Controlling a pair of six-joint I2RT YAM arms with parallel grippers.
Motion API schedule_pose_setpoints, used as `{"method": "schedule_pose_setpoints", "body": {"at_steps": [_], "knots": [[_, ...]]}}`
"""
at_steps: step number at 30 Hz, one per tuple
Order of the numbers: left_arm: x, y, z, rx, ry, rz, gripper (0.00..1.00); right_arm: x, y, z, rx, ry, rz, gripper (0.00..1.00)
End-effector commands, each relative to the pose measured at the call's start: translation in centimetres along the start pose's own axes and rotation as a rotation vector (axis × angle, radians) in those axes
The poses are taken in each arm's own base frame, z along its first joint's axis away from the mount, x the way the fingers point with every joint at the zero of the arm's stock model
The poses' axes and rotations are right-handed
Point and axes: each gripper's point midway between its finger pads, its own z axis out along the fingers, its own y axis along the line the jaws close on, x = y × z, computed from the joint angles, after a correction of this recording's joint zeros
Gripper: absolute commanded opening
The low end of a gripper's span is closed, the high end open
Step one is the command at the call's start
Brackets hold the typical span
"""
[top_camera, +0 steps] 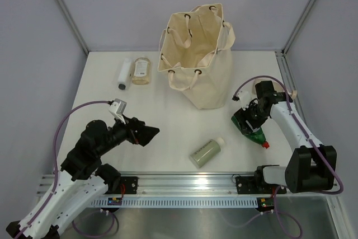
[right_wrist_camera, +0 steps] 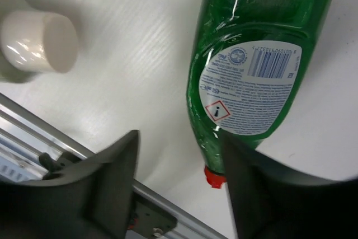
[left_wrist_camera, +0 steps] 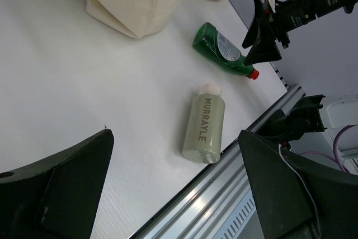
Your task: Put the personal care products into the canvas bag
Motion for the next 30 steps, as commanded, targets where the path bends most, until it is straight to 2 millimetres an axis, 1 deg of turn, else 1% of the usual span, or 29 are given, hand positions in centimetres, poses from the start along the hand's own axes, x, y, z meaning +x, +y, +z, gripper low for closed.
{"method": "schedule_pose_setpoints", "body": {"at_steps": [1, 2, 3, 5, 6, 7, 8, 9, 10, 13, 14, 15, 17, 18, 20, 21, 24, 25, 26, 27, 29, 30], "knots": [[-0.8, -1.0, 0.3, 0.052, -0.023, 0.009, 0.99, -2.7, 0.6, -2.0, 0.01, -0.157, -0.038, 0.79], [-0.8, -1.0, 0.3, 0.049, -0.025, 0.01, 0.99, -3.0, 0.0, -2.2, 0.061, -0.172, 0.022, 0.89], [-0.6, -0.9, 0.4, 0.046, -0.02, 0.009, 0.99, -4.0, -1.2, -2.4, 0.129, -0.227, 0.046, 0.99], [-0.6, -0.8, 0.6, 0.047, -0.021, 0.004, 0.99, -4.0, -2.2, -2.2, 0.211, -0.211, 0.08, 0.99], [-0.5, -0.8, 0.6, 0.047, -0.018, -0.001, 0.99, -3.8, -2.8, -1.5, 0.245, -0.197, 0.097, 0.99], [-0.4, -0.8, 0.7, 0.048, -0.017, -0.008, 0.99, -3.5, -3.1, -1.0, 0.264, -0.173, 0.102, 1.0], [-0.3, -0.7, 0.7, 0.048, -0.016, -0.011, 0.99, -2.6, -3.4, -0.4, 0.289, -0.128, 0.104, 0.99], [-0.2, -0.7, 0.8, 0.049, -0.014, -0.013, 0.99, -2.1, -3.5, 0.5, 0.281, -0.091, 0.107, 1.0], [-0.1, -0.7, 0.8, 0.05, -0.012, -0.017, 0.99, -1.7, -3.4, 1.0, 0.272, -0.071, 0.1, 0.99], [0.1, -0.5, 1.0, 0.049, -0.009, -0.019, 0.99, -0.8, -4.0, 2.5, 0.272, -0.006, 0.094, 0.99], [0.2, -0.5, 1.1, 0.049, -0.009, -0.02, 0.99, -0.4, -4.6, 2.8, 0.297, 0.019, 0.099, 1.0], [0.2, -0.5, 1.1, 0.05, -0.007, -0.021, 0.99, 0.0, -4.9, 3.5, 0.3, 0.05, 0.106, 1.0], [0.4, -0.5, 1.1, 0.051, -0.001, -0.019, 0.99, 0.4, -5.3, 4.2, 0.308, 0.084, 0.109, 0.99], [0.5, -0.4, 1.1, 0.05, 0.002, -0.018, 0.99, 0.9, -5.8, 5.1, 0.317, 0.11, 0.114, 0.99], [0.6, -0.4, 1.1, 0.05, 0.005, -0.014, 0.99, 1.6, -6.4, 5.9, 0.34, 0.151, 0.118, 0.99], [0.6, -0.4, 1.0, 0.051, 0.006, -0.012, 0.99, 2.1, -6.5, 6.8, 0.331, 0.184, 0.122, 1.0], [0.5, -0.5, 1.0, 0.054, 0.004, -0.009, 0.99, 3.0, -6.5, 8.3, 0.313, 0.237, 0.131, 1.0], [0.6, -0.5, 1.0, 0.055, 0.008, -0.006, 0.99, 3.1, -6.5, 8.5, 0.304, 0.247, 0.13, 0.98], [0.6, -0.5, 0.9, 0.055, 0.008, -0.006, 0.99, 2.7, -6.6, 8.6, 0.304, 0.245, 0.141, 0.96], [0.6, -0.5, 0.9, 0.056, 0.007, -0.006, 0.99, 2.8, -6.4, 8.7, 0.288, 0.254, 0.144, 0.99], [0.7, -0.6, 0.9, 0.06, 0.009, -0.006, 0.99, 2.1, -6.3, 8.7, 0.276, 0.232, 0.139, 0.99], [0.7, -0.6, 0.8, 0.062, 0.009, -0.004, 0.99, 2.1, -6.3, 8.6, 0.273, 0.232, 0.14, 0.97]]}}
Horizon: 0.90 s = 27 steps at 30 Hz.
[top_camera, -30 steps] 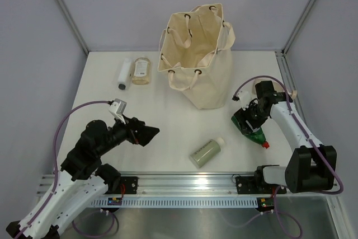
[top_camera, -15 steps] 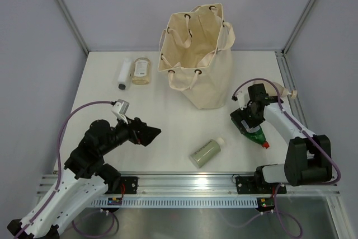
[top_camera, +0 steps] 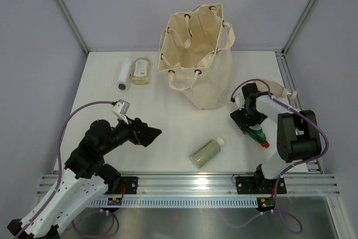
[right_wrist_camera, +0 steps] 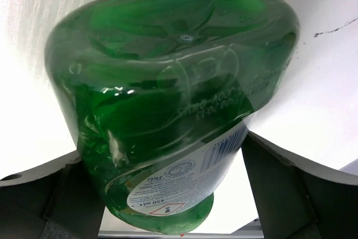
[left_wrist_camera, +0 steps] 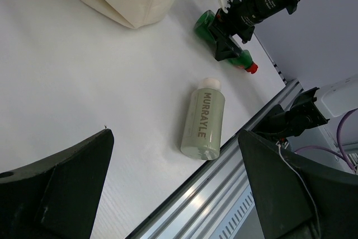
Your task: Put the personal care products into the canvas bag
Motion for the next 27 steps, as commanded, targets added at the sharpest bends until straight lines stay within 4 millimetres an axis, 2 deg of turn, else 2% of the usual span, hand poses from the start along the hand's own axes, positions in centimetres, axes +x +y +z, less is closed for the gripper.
{"method": "schedule_pose_setpoints", "body": {"at_steps": [1, 3, 4, 7, 8, 9, 17, 19, 20, 21, 22, 27], "knots": [[-0.6, -1.1, -0.2, 0.054, -0.022, 0.024, 0.99, -0.3, 0.4, 1.4, -0.013, 0.003, 0.006, 0.93], [-0.6, -1.1, -0.3, 0.054, -0.022, 0.026, 0.99, -0.5, 0.3, 1.1, -0.02, -0.008, 0.002, 0.81], [-0.7, -1.1, -0.4, 0.056, -0.026, 0.027, 0.99, -0.6, 0.5, 1.0, -0.029, -0.015, 0.005, 0.6], [-0.7, -1.2, -0.5, 0.058, -0.03, 0.03, 0.99, -0.9, 1.4, 0.0, -0.128, -0.036, 0.039, 0.27], [-0.8, -1.3, -0.6, 0.062, -0.033, 0.032, 0.99, -1.1, 1.4, -0.4, -0.146, -0.052, 0.05, 0.11], [-0.8, -1.3, -0.6, 0.061, -0.033, 0.032, 0.99, -1.3, 1.5, -1.1, -0.166, -0.075, 0.055, 0.01], [-1.2, -1.7, -0.9, 0.068, -0.04, 0.039, 0.99, -2.3, 1.8, -4.4, -0.367, -0.239, 0.209, 0.0], [-1.3, -1.8, -0.8, 0.073, -0.043, 0.039, 0.99, -2.0, 1.6, -4.5, -0.38, -0.238, 0.224, 0.02], [-1.3, -1.8, -0.8, 0.075, -0.043, 0.038, 0.99, -1.8, 1.4, -4.4, -0.394, -0.227, 0.237, 0.04], [-1.3, -1.9, -0.8, 0.079, -0.043, 0.037, 0.99, -1.7, 1.3, -4.4, -0.408, -0.216, 0.246, 0.11], [-1.3, -1.9, -0.8, 0.081, -0.043, 0.036, 0.99, -1.6, 1.1, -4.3, -0.42, -0.209, 0.248, 0.13], [-1.1, -1.9, -0.6, 0.089, -0.038, 0.026, 0.99, -1.9, -1.2, -3.6, -0.387, -0.197, 0.296, 0.19]]}}
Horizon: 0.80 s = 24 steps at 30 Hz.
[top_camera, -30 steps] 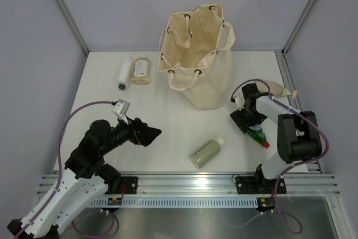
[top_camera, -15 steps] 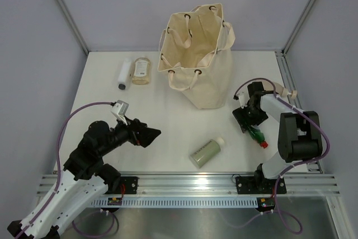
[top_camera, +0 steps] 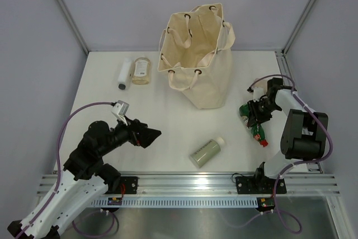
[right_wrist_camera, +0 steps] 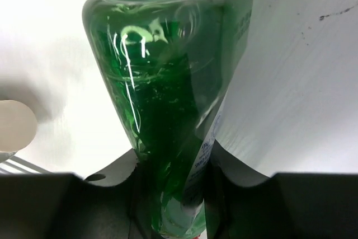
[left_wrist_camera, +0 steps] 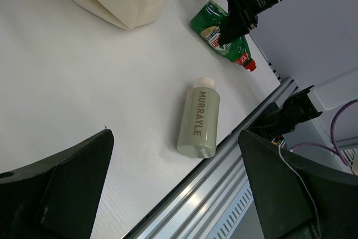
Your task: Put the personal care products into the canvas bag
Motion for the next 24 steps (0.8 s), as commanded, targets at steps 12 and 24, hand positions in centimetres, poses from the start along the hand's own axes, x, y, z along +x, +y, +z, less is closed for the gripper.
{"method": "schedule_pose_setpoints", "body": {"at_steps": [12, 24], "knots": [[-0.7, -1.8, 0.1, 0.095, -0.016, 0.01, 0.99, -2.9, 2.1, -2.9, -0.151, -0.119, -0.01, 0.0], [-0.1, -2.1, -0.1, 0.119, 0.008, 0.034, 0.99, -7.7, 11.6, -15.8, -0.593, -0.481, -0.055, 0.0]]}}
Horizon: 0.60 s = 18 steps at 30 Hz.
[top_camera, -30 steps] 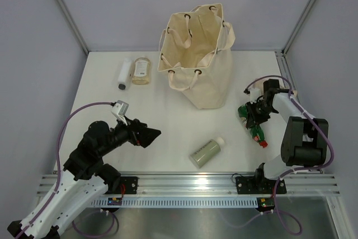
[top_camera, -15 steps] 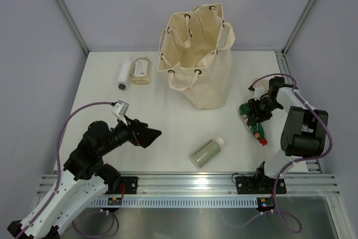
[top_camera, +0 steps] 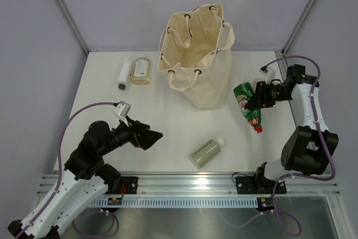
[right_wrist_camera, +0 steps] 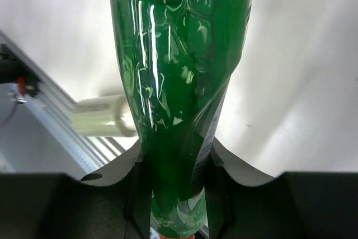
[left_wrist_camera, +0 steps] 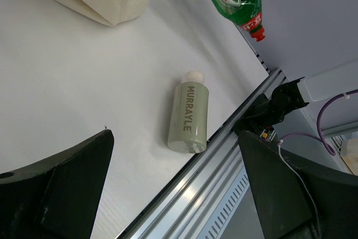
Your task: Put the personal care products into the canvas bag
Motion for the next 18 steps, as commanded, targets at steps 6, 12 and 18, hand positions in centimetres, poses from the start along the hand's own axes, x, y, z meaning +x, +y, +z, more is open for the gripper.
{"method": "schedule_pose_setpoints", "body": {"at_steps": [6, 12, 18], "knots": [[-1.3, -1.3, -0.2, 0.06, -0.027, 0.086, 0.99, -12.5, 15.8, -10.8, -0.38, -0.371, -0.212, 0.0], [-1.5, -0.7, 0.5, 0.041, -0.03, 0.117, 0.99, -21.8, 25.8, -13.6, -0.468, -0.53, -0.373, 0.0], [-1.8, -0.5, 1.2, 0.038, -0.05, 0.09, 0.99, -32.5, 30.4, -10.8, -0.445, -0.784, -0.385, 0.0]]}}
